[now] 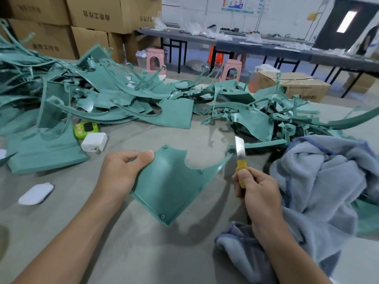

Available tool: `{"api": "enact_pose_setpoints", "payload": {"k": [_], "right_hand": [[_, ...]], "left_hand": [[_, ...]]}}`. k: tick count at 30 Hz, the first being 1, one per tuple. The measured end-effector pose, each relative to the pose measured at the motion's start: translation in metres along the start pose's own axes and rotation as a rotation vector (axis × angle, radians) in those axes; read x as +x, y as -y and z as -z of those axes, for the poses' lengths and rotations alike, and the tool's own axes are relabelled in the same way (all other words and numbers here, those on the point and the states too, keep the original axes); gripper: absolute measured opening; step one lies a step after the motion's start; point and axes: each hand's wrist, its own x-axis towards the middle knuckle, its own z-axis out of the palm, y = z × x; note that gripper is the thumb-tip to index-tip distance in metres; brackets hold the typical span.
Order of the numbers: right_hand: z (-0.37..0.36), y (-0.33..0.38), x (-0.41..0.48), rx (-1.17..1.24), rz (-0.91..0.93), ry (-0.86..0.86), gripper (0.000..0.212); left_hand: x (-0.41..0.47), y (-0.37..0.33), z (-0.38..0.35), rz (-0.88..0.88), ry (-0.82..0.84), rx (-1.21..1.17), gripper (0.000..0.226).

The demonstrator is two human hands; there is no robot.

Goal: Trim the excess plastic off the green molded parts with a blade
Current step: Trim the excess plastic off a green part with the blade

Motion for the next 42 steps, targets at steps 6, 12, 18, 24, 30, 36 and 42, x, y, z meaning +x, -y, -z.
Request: {"api": "enact_pose_setpoints", "payload": {"k": [6, 12, 18, 24, 30, 36, 42], "right_hand": [[-0.001, 0.001, -0.001, 0.133, -0.027, 0.062, 0.036], [-0.003, 0.008, -0.006, 0.236, 0.012, 0.085, 0.036], [-0.002, 0.011, -0.009, 0.276, 0.022, 0.091, 0.039], [-0.008, 0.024, -0.019, 0.449, -0.223, 0.435, 0.022], [-0.021, 0.034, -0.034, 0.799, -0.385, 0.523, 0.019], [-0.024, 0.033, -0.033, 0.565, -0.291, 0.392, 0.024], [-0.021, 0.028, -0.026, 0.581, -0.338, 0.375, 0.029]], "left_hand": [[0.0, -0.004, 0.007, -0.034, 0.02, -0.076, 0.034], [0.003, -0.004, 0.018, -0.003, 0.006, -0.161, 0.03], [0.012, -0.013, 0.041, -0.153, -0.281, -0.119, 0.01], [0.009, -0.014, 0.024, -0.053, -0.412, -0.163, 0.037], [-0.027, -0.01, -0.016, -0.263, 0.166, -0.03, 0.078], [-0.039, -0.013, -0.017, -0.323, 0.372, 0.115, 0.053], [-0.028, -0.021, -0.002, -0.373, 0.628, 0.076, 0.07]]}}
